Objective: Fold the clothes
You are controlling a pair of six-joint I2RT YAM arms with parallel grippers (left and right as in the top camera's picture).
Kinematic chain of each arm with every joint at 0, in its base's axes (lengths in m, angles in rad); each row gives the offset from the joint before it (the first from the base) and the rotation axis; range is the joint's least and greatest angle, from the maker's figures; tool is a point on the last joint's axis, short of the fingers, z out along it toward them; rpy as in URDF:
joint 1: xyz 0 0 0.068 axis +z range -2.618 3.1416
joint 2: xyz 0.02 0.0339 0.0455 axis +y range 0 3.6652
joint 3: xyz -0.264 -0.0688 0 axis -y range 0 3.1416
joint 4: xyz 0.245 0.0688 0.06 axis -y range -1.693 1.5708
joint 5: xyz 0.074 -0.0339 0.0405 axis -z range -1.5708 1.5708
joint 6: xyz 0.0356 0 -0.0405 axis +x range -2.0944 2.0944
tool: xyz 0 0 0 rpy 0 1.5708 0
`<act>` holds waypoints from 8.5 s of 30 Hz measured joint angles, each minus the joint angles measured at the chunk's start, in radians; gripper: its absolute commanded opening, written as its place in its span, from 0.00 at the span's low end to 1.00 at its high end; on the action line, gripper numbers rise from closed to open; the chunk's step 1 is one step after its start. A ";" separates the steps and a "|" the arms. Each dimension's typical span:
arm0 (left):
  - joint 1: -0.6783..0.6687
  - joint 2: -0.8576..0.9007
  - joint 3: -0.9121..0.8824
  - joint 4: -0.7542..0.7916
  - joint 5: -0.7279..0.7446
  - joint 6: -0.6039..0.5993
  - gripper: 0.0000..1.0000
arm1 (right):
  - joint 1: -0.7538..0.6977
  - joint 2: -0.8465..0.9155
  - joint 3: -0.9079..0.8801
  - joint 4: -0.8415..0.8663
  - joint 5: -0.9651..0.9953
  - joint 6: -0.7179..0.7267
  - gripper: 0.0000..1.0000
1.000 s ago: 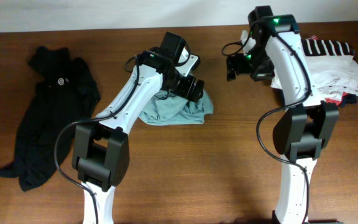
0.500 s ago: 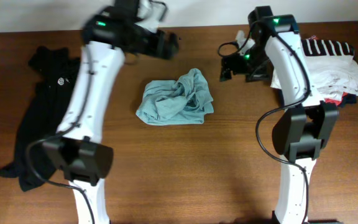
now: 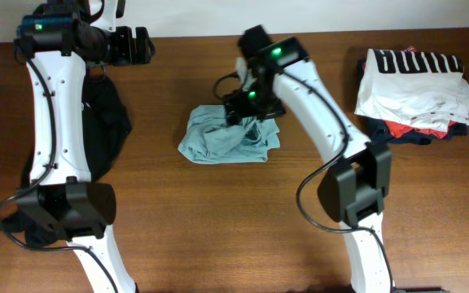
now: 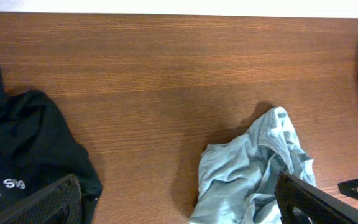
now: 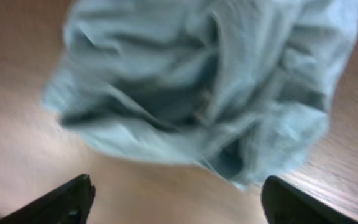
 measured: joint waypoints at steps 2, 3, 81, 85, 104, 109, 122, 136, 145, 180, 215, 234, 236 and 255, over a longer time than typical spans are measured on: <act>0.000 0.000 0.000 0.000 -0.012 0.000 0.99 | 0.034 0.000 -0.003 0.043 0.040 0.043 0.85; -0.001 0.000 0.000 -0.001 -0.018 0.000 0.99 | 0.051 0.000 -0.007 0.064 0.063 0.066 0.85; -0.001 0.000 0.000 -0.036 -0.201 0.000 0.99 | 0.016 0.077 -0.140 0.047 0.241 0.192 0.04; -0.001 0.000 0.000 -0.036 -0.201 0.000 0.99 | -0.037 0.077 -0.103 0.005 0.238 0.181 0.04; -0.001 0.000 0.000 -0.036 -0.238 0.000 0.99 | -0.072 0.077 -0.051 0.112 0.282 -0.053 0.76; -0.001 0.000 0.000 -0.036 -0.246 0.000 0.99 | -0.072 0.077 -0.047 0.229 0.301 -0.198 0.76; -0.001 0.000 0.000 -0.036 -0.253 0.000 0.99 | -0.073 0.125 -0.047 0.293 0.280 -0.450 0.70; -0.001 0.000 0.000 -0.036 -0.253 0.000 0.99 | -0.073 0.145 -0.047 0.260 0.207 -0.537 0.66; -0.001 0.000 0.000 -0.036 -0.253 0.000 0.99 | -0.073 0.145 -0.047 0.258 0.179 -0.552 0.61; -0.001 0.000 0.000 -0.036 -0.253 0.000 0.99 | -0.361 0.145 -0.018 0.207 -0.089 -0.331 0.99; -0.001 0.000 -0.058 -0.028 -0.253 0.000 0.99 | -0.338 0.136 -0.292 0.187 -0.393 -0.197 0.66; -0.001 0.000 -0.058 -0.028 -0.253 0.000 0.99 | -0.332 0.137 -0.236 0.213 -0.417 -0.184 0.04; -0.001 0.000 -0.058 -0.028 -0.253 0.000 0.99 | -0.352 0.137 -0.176 0.176 -0.417 -0.191 0.04; -0.001 0.000 -0.058 -0.028 -0.253 0.000 0.99 | -0.578 0.115 0.360 0.072 -0.414 0.050 0.04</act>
